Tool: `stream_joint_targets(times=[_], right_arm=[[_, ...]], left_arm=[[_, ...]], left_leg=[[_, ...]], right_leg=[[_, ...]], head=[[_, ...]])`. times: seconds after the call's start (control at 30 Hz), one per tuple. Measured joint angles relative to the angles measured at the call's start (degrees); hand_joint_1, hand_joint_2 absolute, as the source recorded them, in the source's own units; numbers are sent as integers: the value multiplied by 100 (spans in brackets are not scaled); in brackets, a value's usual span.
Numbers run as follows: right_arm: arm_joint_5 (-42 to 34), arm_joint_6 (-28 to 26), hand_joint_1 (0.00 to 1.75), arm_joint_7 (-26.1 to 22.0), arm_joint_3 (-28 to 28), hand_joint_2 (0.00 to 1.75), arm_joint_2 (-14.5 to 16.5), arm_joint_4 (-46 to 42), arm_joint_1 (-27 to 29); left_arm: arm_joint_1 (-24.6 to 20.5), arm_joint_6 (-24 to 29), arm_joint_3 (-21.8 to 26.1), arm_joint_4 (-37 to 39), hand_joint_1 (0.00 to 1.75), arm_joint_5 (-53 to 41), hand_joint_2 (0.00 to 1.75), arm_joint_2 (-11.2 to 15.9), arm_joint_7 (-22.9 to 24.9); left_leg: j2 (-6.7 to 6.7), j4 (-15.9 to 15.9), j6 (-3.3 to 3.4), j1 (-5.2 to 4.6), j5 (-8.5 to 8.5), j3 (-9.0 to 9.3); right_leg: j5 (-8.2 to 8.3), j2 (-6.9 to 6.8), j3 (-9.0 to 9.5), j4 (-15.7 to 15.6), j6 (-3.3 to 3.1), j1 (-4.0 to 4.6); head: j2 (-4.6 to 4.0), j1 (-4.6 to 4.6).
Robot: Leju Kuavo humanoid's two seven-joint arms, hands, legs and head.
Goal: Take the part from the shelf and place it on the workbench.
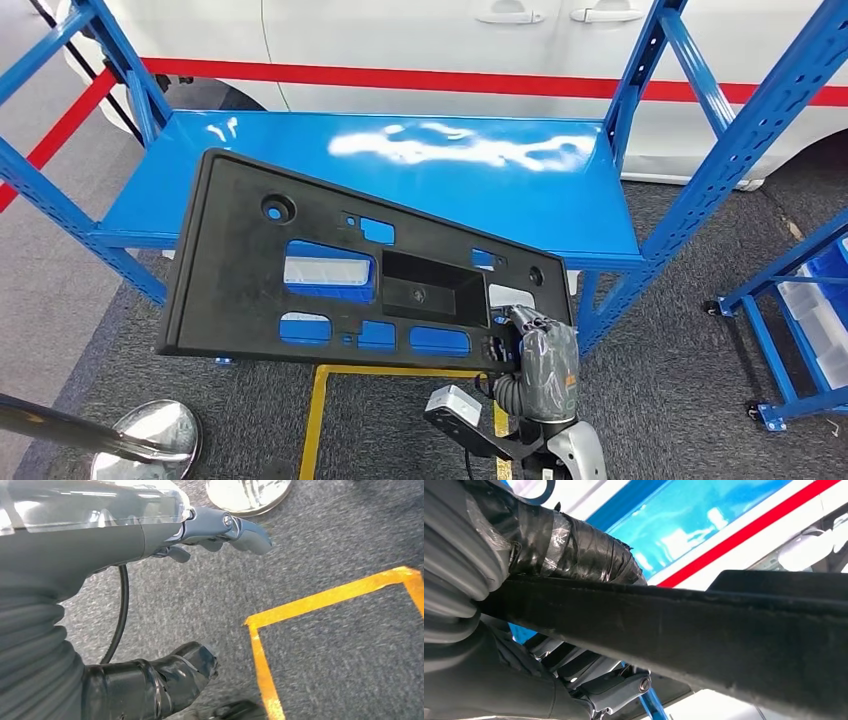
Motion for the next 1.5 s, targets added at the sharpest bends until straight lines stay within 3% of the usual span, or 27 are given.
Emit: stream_joint_targets(times=[0.03, 0.07, 0.1, 0.17, 0.23, 0.33, 0.37, 0.43, 0.5, 0.53, 0.57, 0.6, 0.67, 0.73, 0.83, 0.87, 0.93, 1.0, 1.03, 1.07, 1.1, 1.17, 1.23, 1.33, 1.37, 1.43, 1.5], right_arm=[[-13, 2, 175, -8, -3, 175, 0, 1, 9], [-22, 4, 175, -14, -5, 175, 0, 1, 16], [-31, 5, 175, -21, -6, 175, 1, 2, 21], [-42, 5, 175, -33, -13, 175, 8, 1, 23], [-50, 7, 175, -44, -25, 175, 22, 1, 22], [-58, 10, 175, -81, -34, 175, 28, 2, 23], [-60, 11, 175, -92, -38, 175, 27, 1, 24], [-68, 14, 175, -102, -45, 175, 26, 1, 27], [-77, 15, 175, -104, -49, 175, 26, 2, 32], [-80, 15, 175, -104, -51, 175, 26, 3, 36], [-84, 16, 175, -104, -52, 175, 26, 4, 38], [-88, 17, 175, -104, -52, 175, 26, 4, 38], [-94, 20, 175, -107, -54, 175, 26, 4, 31], [-96, 23, 175, -108, -55, 175, 26, 3, 31], [-102, 26, 175, -111, -59, 175, 27, 4, 31], [-103, 28, 175, -114, -60, 175, 27, 4, 29], [-104, 31, 175, -119, -61, 175, 28, 4, 28], [-106, 34, 175, -124, -63, 175, 28, 4, 31], [-107, 37, 175, -127, -63, 175, 28, 5, 34], [-107, 39, 175, -130, -64, 175, 28, 5, 35], [-107, 42, 175, -133, -64, 175, 28, 6, 36], [-107, 43, 175, -135, -64, 175, 28, 5, 36], [-107, 43, 175, -137, -66, 175, 28, 4, 33], [-109, 46, 175, -146, -70, 175, 28, 4, 30], [-110, 49, 175, -148, -75, 175, 27, 4, 31], [-113, 66, 175, -155, -84, 175, 26, 4, 30], [-114, 91, 175, -159, -86, 175, 25, 6, 32]], left_arm=[[2, 0, 0, 0, 0, 2, 175, 0, 0], [3, 0, 0, 0, 0, 2, 175, 0, 1], [2, 1, 0, 0, 0, 3, 175, 0, 1], [-10, 3, 0, -1, 0, 3, 175, 2, 7], [-22, 6, 0, -1, 0, 3, 175, 3, 12], [-8, 6, 0, 0, 0, 2, 175, -2, 15], [-7, 6, 1, 0, 0, 2, 175, -5, 15], [-18, 9, 1, 0, 0, -2, 175, -11, 15], [-21, 10, 1, 0, 0, -4, 175, -11, 15], [-17, 9, 2, 0, 0, -4, 175, -11, 15], [-15, 9, 2, 0, 0, -4, 175, -11, 15], [-14, 9, 2, 0, 0, -5, 175, -11, 15], [-16, 9, 2, 0, 0, -6, 175, -12, 15], [-19, 10, 1, 0, 0, -6, 175, -13, 15], [-18, 13, 0, 0, 0, -8, 175, -13, 16], [-17, 14, 0, 0, 0, -9, 175, -12, 16], [-16, 17, 0, 0, 0, -13, 175, -11, 17], [-15, 19, 0, 0, 0, -15, 175, -11, 17], [-14, 20, 0, 0, 0, -15, 175, -11, 17], [-13, 21, 0, 0, 0, -15, 175, -11, 17], [-13, 23, 0, 0, 0, -15, 175, -11, 17], [-22, 30, 0, -1, 0, -19, 175, -10, 17], [-33, 44, 0, -1, 0, -22, 175, -8, 16], [-30, 56, 0, 0, 0, -27, 175, -11, 15], [-31, 57, 1, -1, 0, -34, 175, -14, 15], [-38, 62, 2, -1, 0, -51, 175, -21, 15], [-38, 66, 2, 0, 0, -58, 175, -21, 15]], left_leg=[[0, 171, -9, 1, -67, -14], [0, 107, -6, 1, -21, 93], [0, -186, 9, 0, 112, 315], [-2, -1064, 72, -16, 389, 874], [-2, -1545, 127, -46, 494, 1123], [10, -1604, 201, -48, 584, 1083], [21, -1628, 244, -33, 640, 1064], [45, -1660, 317, -5, 749, 988], [49, -1636, 343, -9, 816, 864], [50, -1616, 339, -11, 844, 805], [51, -1593, 330, -11, 867, 750], [50, -1565, 320, -9, 885, 702], [47, -1495, 290, -11, 905, 619], [42, -1443, 234, -24, 933, 568], [33, -1425, 117, -29, 989, 522], [26, -1371, 83, -23, 923, 483], [13, -951, 25, -4, 535, 318], [12, -252, -18, 4, 73, 103], [12, 3, -28, 5, -23, 59], [12, 90, -28, 5, -6, 96], [12, -28, -18, 4, 110, 235], [9, -771, 41, -5, 378, 750], [4, -1435, 102, -38, 462, 1146], [8, -1638, 180, -57, 536, 1173], [18, -1677, 218, -42, 597, 1151], [44, -1740, 297, -8, 741, 1060], [54, -1724, 328, -19, 846, 913]], right_leg=[[34, -1, -52, 6, 3, 3], [66, 0, -95, 13, 11, 5], [93, 2, -128, 18, 22, 7], [139, 5, -164, 30, 56, 20], [187, -2, -189, 39, 114, 30], [247, -3, -217, 35, 224, 24], [173, 4, -248, 94, 251, 24], [-238, 18, -418, 545, 293, 11], [-710, 21, -653, 1289, 333, -6], [-813, 20, -703, 1546, 349, -14], [-793, 19, -643, 1588, 360, -22], [-680, 18, -465, 1396, 363, -30], [-436, 17, 79, 604, 343, -38], [-337, 23, 365, 103, 294, -14], [-266, 26, 314, 27, 193, 0], [-225, 22, 282, 14, 140, -11], [-130, 9, 192, -13, 47, -31], [-48, 4, 74, -5, 15, -16], [-6, 3, 13, 3, 15, -8], [33, 2, -48, 14, 17, -1], [68, 3, -105, 28, 22, 4], [131, 7, -191, 55, 43, 14], [199, 8, -233, 64, 96, 19], [312, 4, -258, 30, 208, 12], [273, 10, -288, 56, 240, 15], [-112, 22, -437, 405, 286, 19], [-627, 24, -632, 1095, 322, 9]], head=[[0, 0], [1, -1], [1, -1], [1, 0], [1, 1], [0, 2], [-1, 6], [-1, 10], [0, 10], [0, 11], [1, 11], [1, 11], [0, 11], [0, 9], [1, 9], [1, 5], [0, 0], [-1, -5], [-1, -4], [0, -5], [1, -5], [1, -5], [1, -3], [1, -3], [0, -1], [0, 3], [0, 5]])
